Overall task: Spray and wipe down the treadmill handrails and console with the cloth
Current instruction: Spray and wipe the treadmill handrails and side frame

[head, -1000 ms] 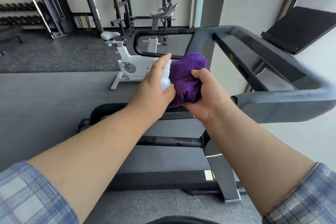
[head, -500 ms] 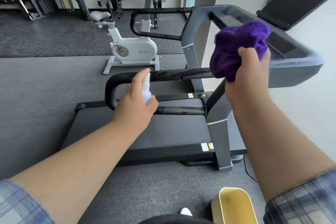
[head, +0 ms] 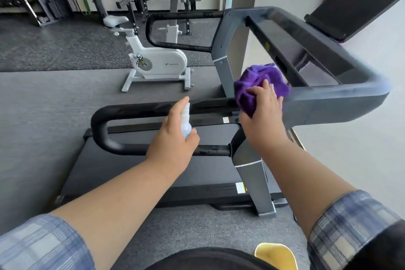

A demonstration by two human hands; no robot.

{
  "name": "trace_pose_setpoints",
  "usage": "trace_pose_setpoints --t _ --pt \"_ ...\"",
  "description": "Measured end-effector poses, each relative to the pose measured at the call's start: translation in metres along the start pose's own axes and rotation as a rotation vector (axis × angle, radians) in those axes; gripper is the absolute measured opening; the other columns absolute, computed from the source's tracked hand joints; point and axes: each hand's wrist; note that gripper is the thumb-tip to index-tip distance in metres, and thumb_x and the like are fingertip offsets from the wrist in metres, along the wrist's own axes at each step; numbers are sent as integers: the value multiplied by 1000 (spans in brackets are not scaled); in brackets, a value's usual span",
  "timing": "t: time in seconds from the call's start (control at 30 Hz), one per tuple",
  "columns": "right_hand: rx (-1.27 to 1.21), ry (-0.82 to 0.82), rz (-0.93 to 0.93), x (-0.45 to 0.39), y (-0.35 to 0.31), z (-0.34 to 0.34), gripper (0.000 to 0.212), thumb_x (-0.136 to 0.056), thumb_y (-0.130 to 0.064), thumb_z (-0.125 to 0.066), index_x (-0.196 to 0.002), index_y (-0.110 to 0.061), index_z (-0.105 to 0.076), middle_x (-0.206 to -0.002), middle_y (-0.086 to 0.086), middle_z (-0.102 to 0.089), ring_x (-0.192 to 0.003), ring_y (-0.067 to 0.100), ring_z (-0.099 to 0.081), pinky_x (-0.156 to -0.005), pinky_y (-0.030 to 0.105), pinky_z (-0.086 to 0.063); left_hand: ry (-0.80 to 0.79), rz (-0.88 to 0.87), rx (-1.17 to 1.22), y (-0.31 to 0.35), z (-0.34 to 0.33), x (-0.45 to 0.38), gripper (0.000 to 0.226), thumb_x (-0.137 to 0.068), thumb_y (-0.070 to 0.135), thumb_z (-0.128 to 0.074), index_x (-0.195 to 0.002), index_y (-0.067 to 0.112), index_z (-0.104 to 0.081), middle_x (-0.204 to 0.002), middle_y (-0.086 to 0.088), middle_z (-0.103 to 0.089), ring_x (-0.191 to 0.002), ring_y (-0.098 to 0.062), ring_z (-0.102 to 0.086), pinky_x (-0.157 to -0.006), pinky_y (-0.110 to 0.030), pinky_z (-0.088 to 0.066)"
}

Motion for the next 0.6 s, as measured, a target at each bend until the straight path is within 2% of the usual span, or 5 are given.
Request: trace_pose_setpoints --t 0.1,0.2,0.3,0.43,0.6 --pt "344 -123 136 2 10 -15 64 -85 -50 -61 -140 -27 -40 -164 16 -19 -154 34 -4 -122 57 1 44 25 20 3 -16 -4 75 -89 27 -60 -134 65 -14 -142 2 -53 -110 -26 -59 -81 -38 -49" --pt "382 -108 238 -4 12 -6 79 -87 -80 -32 -146 -28 -39 -158 11 -37 -149 31 -24 -119 53 -15 62 57 39 2 -27 -3 75 -89 25 -61 -133 66 -15 -139 2 -56 -114 -22 -58 -88 -38 -50" --pt "324 -78 324 -32 18 19 74 -89 -79 -30 -144 -31 -45 -140 0 -57 -131 29 -47 -107 49 -34 83 81 62 -3 -32 1 74 -90 23 -60 -133 65 -17 -135 2 -57 -112 -16 -58 -86 -32 -47" --pt "473 -318 341 -61 24 26 95 -71 -87 -50 -149 -36 -37 -152 -1 -43 -143 29 -34 -118 56 -20 99 102 80 -7 -30 6 75 -91 20 -61 -131 66 -18 -133 4 -57 -103 4 -55 -83 -24 -42" --pt "649 -264 454 -61 18 -2 98 -61 -76 -72 -140 -25 -47 -116 4 -64 -100 33 -63 -90 44 -45 116 101 110 -10 -30 12 75 -91 16 -63 -129 66 -22 -125 9 -57 -99 15 -53 -82 -10 -45"
Point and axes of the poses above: each hand's wrist, its own x-axis away from the middle knuckle, its own z-axis out of the back of the hand, y = z × x
